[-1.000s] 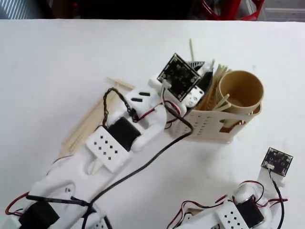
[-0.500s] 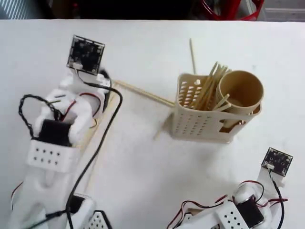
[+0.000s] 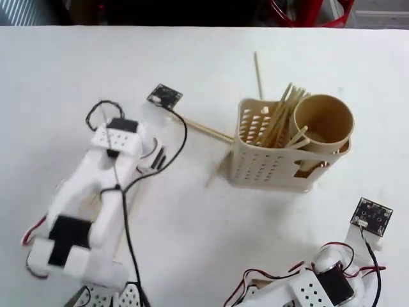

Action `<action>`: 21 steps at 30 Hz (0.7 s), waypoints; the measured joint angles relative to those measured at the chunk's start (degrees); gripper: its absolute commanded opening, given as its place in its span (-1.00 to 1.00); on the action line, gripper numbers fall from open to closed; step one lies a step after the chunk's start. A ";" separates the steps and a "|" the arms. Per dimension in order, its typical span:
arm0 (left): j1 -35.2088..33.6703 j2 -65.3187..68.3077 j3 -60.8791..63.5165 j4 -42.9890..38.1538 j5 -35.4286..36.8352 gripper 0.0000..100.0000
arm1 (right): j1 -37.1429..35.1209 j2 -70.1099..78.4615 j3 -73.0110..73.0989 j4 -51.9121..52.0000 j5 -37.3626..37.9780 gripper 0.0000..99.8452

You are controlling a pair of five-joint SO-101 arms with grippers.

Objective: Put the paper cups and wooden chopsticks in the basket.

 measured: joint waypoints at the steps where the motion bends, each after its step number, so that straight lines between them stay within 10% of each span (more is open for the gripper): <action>1: 0.00 3.16 -1.85 0.62 0.00 -0.74 | 0.00 0.00 0.00 0.00 0.00 -0.92; 21: 0.09 14.07 -7.38 1.58 3.60 -0.96 | 0.00 0.00 0.00 0.00 0.00 -0.92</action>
